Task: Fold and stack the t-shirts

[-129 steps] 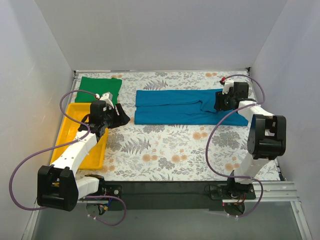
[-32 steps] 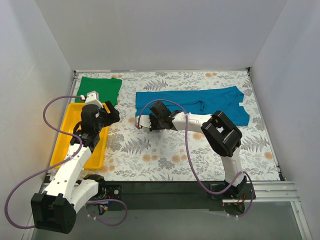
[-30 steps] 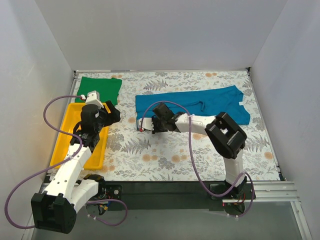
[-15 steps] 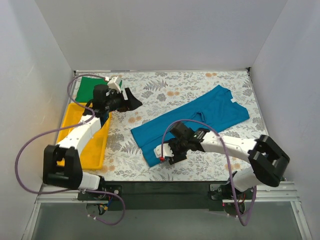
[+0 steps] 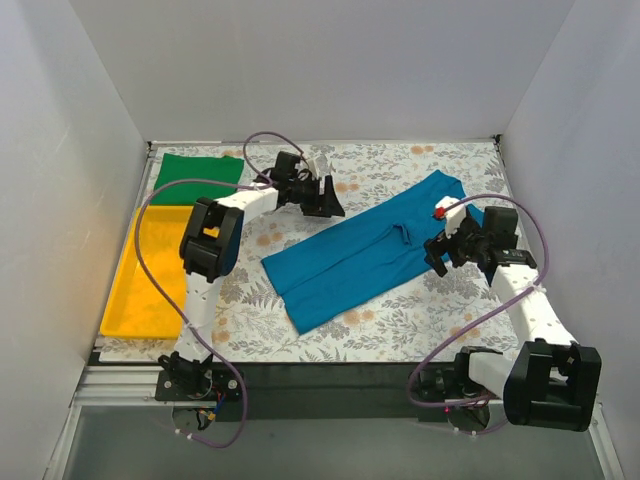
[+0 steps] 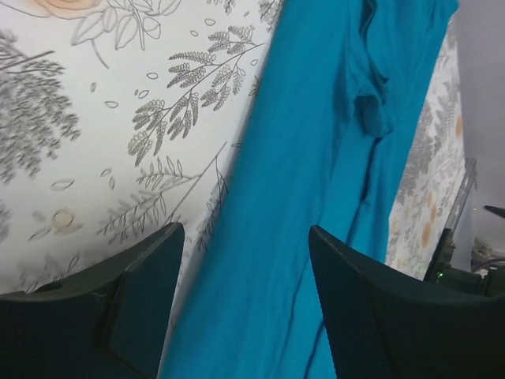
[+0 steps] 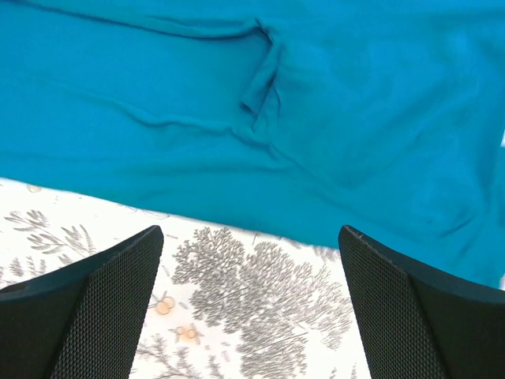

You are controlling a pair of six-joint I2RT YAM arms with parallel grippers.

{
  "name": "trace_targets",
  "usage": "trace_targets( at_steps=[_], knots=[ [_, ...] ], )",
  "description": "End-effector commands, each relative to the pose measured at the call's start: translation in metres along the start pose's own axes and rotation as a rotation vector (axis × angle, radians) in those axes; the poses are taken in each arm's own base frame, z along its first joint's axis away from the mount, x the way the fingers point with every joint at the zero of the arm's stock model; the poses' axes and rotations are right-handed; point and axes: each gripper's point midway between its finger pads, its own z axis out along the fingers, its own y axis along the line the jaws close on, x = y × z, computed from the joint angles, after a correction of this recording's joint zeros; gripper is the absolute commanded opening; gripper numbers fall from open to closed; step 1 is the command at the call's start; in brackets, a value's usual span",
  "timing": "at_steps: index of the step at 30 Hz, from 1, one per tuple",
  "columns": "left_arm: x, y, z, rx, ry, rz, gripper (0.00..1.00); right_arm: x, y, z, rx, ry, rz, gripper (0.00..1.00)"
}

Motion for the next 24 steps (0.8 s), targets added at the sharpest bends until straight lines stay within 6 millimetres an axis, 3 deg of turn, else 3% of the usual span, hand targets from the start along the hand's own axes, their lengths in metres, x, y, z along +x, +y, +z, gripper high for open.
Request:
trace_targets(
  at_steps=[1,5,6,7,12,18,21,24],
  knots=[
    [0.0,-0.012,0.019,0.01,0.071,0.061,0.63,-0.013,0.002,-0.006,-0.06,-0.13,0.219,0.98],
    [0.004,-0.003,0.045,-0.016,0.107,0.059,0.58,-0.003,-0.013,-0.013,-0.019,-0.128,0.286,0.98],
    [0.014,0.002,0.054,-0.022,0.136,0.041,0.56,-0.001,-0.014,-0.012,-0.018,-0.127,0.293,0.97],
    [0.008,0.002,0.057,-0.031,0.127,0.051,0.52,-0.001,-0.014,-0.013,-0.022,-0.13,0.301,0.97],
    [0.02,0.009,0.074,-0.086,0.154,0.062,0.41,0.001,-0.015,-0.012,-0.033,-0.132,0.323,0.96],
    [0.017,0.015,0.077,-0.163,0.139,0.076,0.02,0.004,-0.013,-0.01,-0.049,-0.128,0.338,0.95],
    [0.009,0.013,0.073,-0.185,0.117,0.082,0.0,0.006,-0.014,-0.009,-0.042,-0.123,0.342,0.95],
    [-0.003,0.023,0.062,-0.266,0.075,0.071,0.0,0.01,-0.018,-0.009,-0.02,-0.106,0.35,0.95]
  ],
)
